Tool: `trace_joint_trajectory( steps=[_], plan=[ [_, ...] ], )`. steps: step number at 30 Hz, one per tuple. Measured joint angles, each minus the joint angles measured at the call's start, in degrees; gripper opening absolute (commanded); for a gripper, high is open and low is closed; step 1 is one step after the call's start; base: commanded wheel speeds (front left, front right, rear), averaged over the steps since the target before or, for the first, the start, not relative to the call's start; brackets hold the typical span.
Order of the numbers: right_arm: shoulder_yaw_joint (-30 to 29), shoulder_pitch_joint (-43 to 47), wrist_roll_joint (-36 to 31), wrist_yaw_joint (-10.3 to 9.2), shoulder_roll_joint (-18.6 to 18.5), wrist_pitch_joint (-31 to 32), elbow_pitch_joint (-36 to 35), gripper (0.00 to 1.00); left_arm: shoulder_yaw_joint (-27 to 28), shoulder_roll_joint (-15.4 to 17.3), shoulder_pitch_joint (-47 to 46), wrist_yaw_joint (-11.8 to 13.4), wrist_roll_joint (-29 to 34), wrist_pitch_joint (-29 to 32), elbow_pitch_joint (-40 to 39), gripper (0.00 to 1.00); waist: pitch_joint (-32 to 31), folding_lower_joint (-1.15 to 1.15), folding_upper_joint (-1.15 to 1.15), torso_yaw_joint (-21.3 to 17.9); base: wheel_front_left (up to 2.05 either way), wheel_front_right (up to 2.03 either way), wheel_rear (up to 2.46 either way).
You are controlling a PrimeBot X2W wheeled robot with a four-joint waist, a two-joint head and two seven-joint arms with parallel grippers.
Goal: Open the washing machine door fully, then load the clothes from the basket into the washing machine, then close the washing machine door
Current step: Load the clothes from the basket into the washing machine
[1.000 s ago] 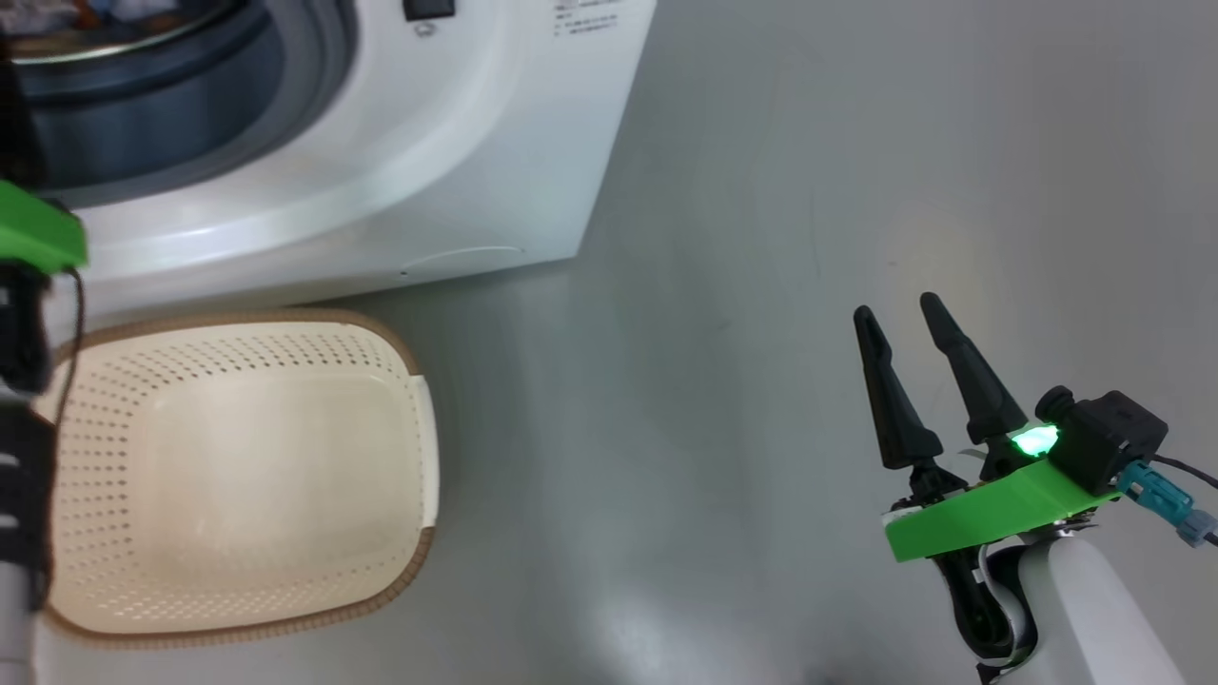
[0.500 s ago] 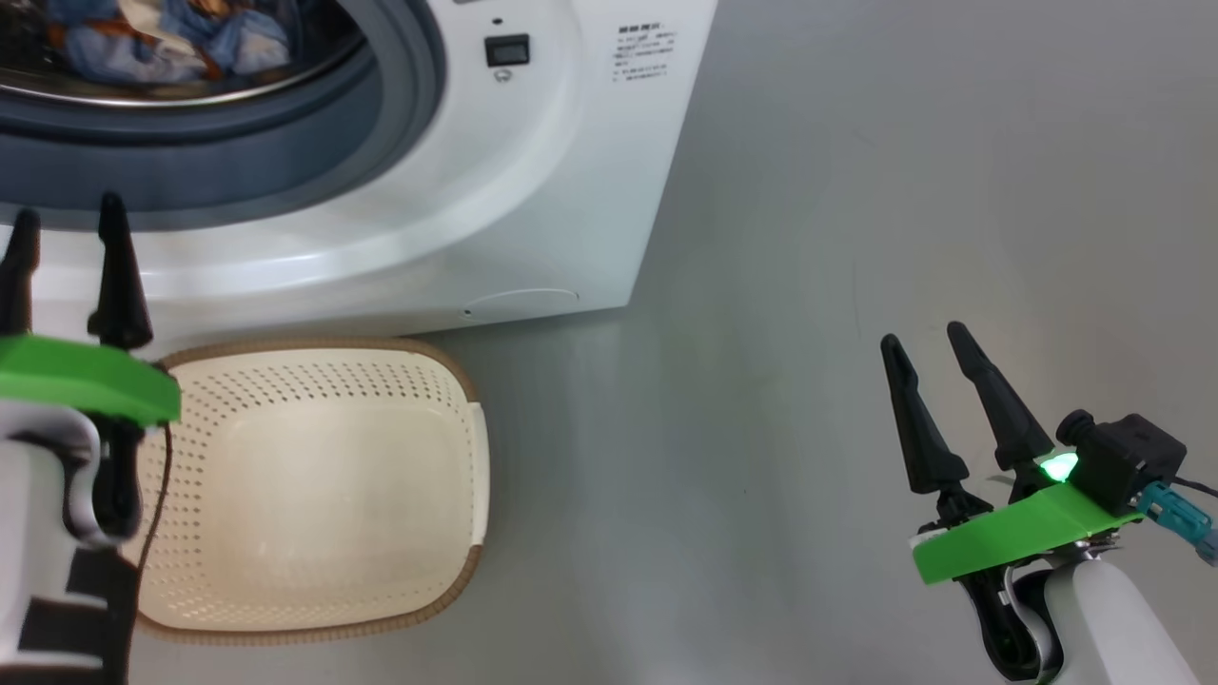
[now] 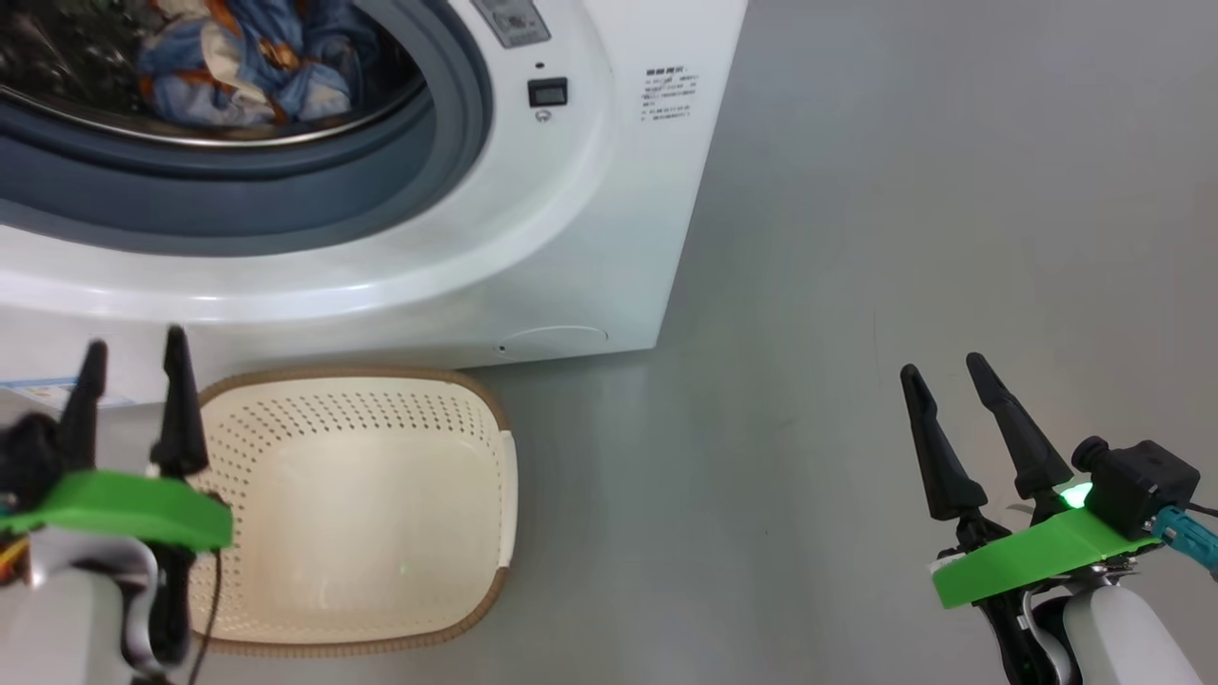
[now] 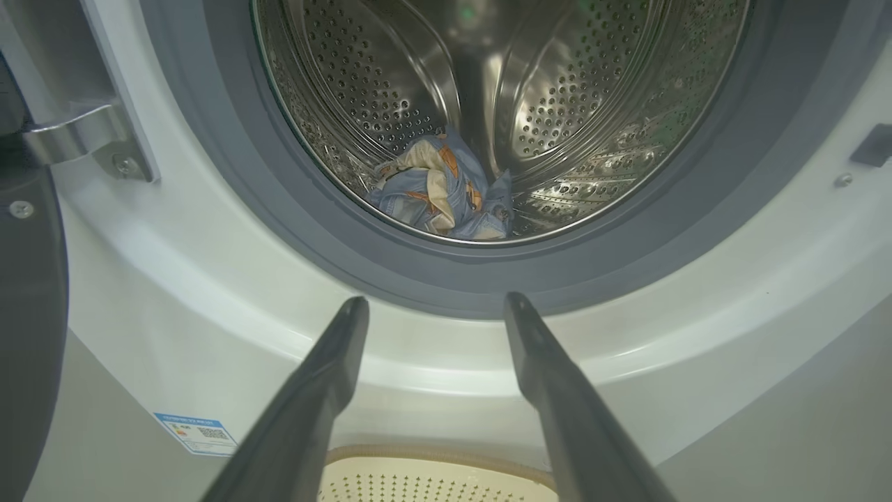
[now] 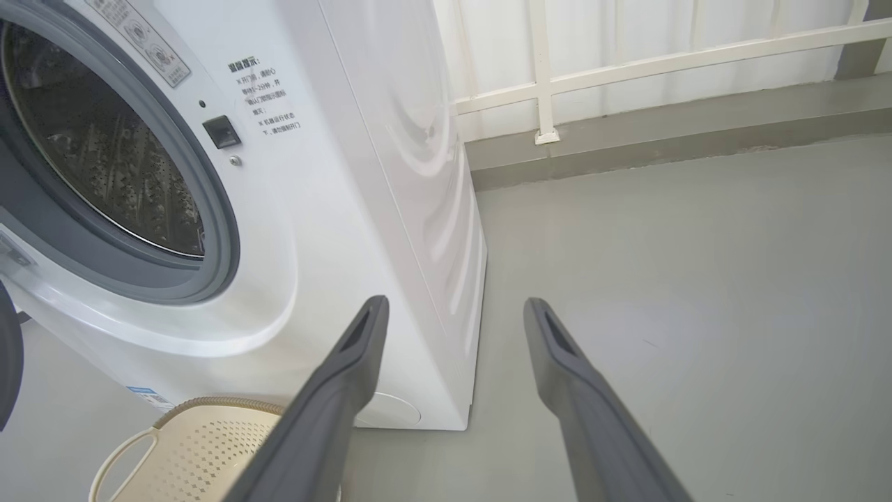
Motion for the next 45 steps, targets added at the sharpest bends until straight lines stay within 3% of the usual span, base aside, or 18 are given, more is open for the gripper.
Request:
trace_joint_trajectory(
  steps=[31, 45],
  plan=[
    [-2.68, 14.85, 0.83, 0.00, -2.01, 0.00, 1.00, 1.00, 2.77, -4.05, 26.84, 0.00, 4.37, 0.01, -9.91, 1.00, -15.40, 0.00, 0.00, 2.67, 0.00, 0.00, 0.00],
    [-3.71, 16.11, 0.83, 0.00, -1.99, 0.00, 0.59, 1.00, 3.87, -4.64, 29.35, 0.00, 4.60, 0.01, -13.52, 1.00, -16.24, 0.00, 0.00, 3.38, 0.00, 0.00, 0.00]
  ],
)
